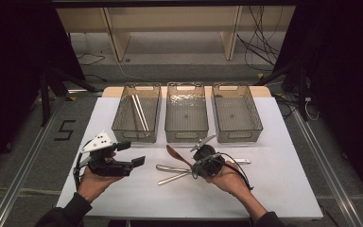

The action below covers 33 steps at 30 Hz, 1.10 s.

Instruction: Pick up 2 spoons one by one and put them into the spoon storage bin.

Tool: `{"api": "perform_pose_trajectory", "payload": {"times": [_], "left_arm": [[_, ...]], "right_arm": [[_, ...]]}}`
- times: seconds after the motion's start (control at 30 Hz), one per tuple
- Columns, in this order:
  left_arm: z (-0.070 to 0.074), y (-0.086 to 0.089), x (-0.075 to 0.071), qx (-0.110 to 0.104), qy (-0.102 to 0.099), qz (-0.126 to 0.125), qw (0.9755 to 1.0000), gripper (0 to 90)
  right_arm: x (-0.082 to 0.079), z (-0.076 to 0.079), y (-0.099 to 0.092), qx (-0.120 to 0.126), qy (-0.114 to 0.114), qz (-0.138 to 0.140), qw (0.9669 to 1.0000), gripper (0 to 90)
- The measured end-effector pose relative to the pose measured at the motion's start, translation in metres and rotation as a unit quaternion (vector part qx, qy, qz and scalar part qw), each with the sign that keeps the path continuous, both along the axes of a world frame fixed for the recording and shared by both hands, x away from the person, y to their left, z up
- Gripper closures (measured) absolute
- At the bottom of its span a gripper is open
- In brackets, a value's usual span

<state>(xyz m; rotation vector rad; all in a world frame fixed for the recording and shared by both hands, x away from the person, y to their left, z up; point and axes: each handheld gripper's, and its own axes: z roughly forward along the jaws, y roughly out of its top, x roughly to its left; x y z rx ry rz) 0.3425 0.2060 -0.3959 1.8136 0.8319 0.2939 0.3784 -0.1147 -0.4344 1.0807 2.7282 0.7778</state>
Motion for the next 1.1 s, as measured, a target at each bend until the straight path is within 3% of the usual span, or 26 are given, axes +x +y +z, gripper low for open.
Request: {"api": "perform_pose_trajectory", "payload": {"times": [0.43,0.83,1.1], "left_arm": [[-0.002,0.002,-0.003,0.008,-0.016,0.006,0.9998,16.0],[-0.001,0.009,-0.007,0.004,-0.033,0.013,0.9994,15.6],[-0.002,0.009,-0.007,0.006,-0.032,0.014,0.9994,15.5]], "right_arm": [[0.021,0.025,-0.017,0.044,-0.028,-0.037,0.9980,85.7],[0.047,0.037,-0.019,0.054,-0.043,-0.068,0.9953,85.6],[0.064,0.050,-0.018,0.057,-0.053,-0.083,0.9936,85.6]]}}
